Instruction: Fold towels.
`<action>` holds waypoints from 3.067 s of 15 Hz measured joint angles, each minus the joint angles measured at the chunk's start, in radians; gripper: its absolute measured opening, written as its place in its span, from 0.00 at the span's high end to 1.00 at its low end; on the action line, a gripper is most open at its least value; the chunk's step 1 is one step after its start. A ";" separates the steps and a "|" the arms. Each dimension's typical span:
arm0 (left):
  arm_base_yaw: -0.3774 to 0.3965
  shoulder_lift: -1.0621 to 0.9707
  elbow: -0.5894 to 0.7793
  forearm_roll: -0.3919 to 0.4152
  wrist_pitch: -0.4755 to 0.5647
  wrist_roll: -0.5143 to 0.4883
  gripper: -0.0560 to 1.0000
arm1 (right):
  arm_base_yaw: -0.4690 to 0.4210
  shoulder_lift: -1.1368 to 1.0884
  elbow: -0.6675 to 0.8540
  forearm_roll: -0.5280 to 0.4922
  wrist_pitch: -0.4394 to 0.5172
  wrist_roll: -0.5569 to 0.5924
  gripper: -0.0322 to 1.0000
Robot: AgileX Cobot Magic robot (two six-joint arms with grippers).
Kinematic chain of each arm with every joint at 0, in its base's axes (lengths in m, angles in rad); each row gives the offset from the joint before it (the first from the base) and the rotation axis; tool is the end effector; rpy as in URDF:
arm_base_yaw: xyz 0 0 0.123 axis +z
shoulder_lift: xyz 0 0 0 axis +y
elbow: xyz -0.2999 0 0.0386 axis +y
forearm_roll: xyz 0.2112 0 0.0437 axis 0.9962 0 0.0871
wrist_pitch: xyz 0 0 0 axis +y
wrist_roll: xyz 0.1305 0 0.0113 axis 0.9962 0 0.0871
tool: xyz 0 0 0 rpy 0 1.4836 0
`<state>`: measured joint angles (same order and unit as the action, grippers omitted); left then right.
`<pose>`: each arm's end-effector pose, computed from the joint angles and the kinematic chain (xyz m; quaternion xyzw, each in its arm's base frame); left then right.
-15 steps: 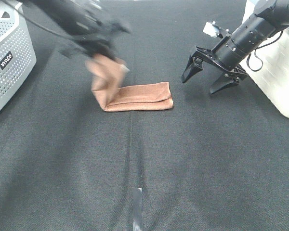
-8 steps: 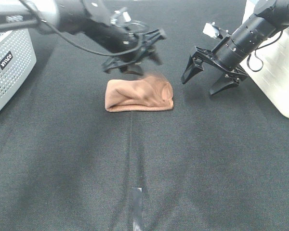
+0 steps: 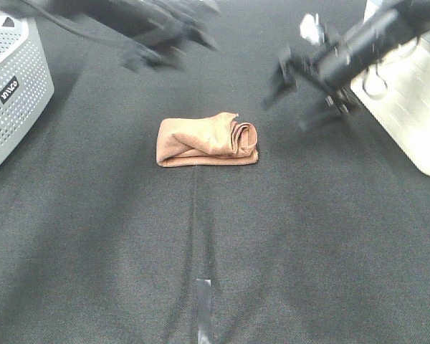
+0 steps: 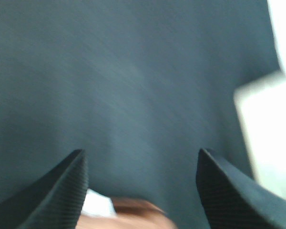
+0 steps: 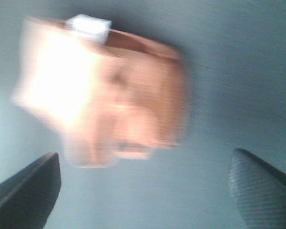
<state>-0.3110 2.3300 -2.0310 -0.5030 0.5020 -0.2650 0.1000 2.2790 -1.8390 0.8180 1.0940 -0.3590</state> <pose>0.5140 -0.1972 0.2153 -0.1284 0.8842 -0.3057 0.3292 0.4521 0.1308 0.1798 -0.0523 0.9282 0.3536 0.1034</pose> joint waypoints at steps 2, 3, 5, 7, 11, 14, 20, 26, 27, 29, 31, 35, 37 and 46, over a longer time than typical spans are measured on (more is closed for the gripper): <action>0.047 -0.009 0.000 0.018 0.023 0.000 0.35 | 0.045 -0.002 0.000 0.118 0.015 -0.047 0.11; 0.069 -0.017 0.000 0.024 0.040 0.000 0.35 | 0.087 0.001 0.000 0.200 0.023 -0.083 0.11; 0.082 -0.022 0.000 0.031 0.063 0.000 0.35 | 0.139 0.016 0.000 0.306 0.023 -0.131 0.11; 0.082 -0.022 0.000 0.032 0.084 0.000 0.35 | 0.172 0.059 0.000 0.390 0.012 -0.162 0.11; 0.082 -0.022 0.000 0.033 0.093 0.000 0.35 | 0.174 0.129 0.000 0.428 0.003 -0.203 0.11; 0.082 -0.022 0.000 0.034 0.109 0.000 0.35 | 0.144 0.176 0.000 0.381 -0.059 -0.202 0.11; 0.082 -0.022 0.000 0.034 0.109 0.000 0.35 | 0.093 0.177 -0.003 0.256 -0.126 -0.202 0.11; 0.082 -0.022 0.000 0.034 0.145 0.000 0.35 | 0.092 0.117 -0.036 -0.002 -0.157 -0.104 0.11; 0.082 -0.028 0.000 0.042 0.183 0.017 0.35 | 0.092 0.115 -0.038 -0.079 -0.153 -0.048 0.11; 0.082 -0.059 0.000 0.075 0.256 0.113 0.35 | 0.092 0.101 -0.038 -0.133 -0.111 -0.026 0.11; 0.082 -0.077 0.000 0.090 0.295 0.166 0.35 | 0.092 0.084 -0.038 -0.138 -0.090 -0.025 0.11; 0.082 -0.207 0.000 0.157 0.549 0.251 0.35 | 0.092 -0.056 -0.038 -0.228 0.037 0.062 0.11; 0.082 -0.265 0.000 0.198 0.625 0.251 0.35 | 0.092 -0.101 -0.038 -0.246 0.103 0.082 0.11; 0.082 -0.654 0.261 0.379 0.708 0.251 0.35 | 0.092 -0.480 0.234 -0.442 0.114 0.163 0.11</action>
<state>-0.2290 1.6760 -1.7700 -0.1240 1.2100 -0.0140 0.1920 1.7990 -1.6050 0.3760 1.2080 -0.1960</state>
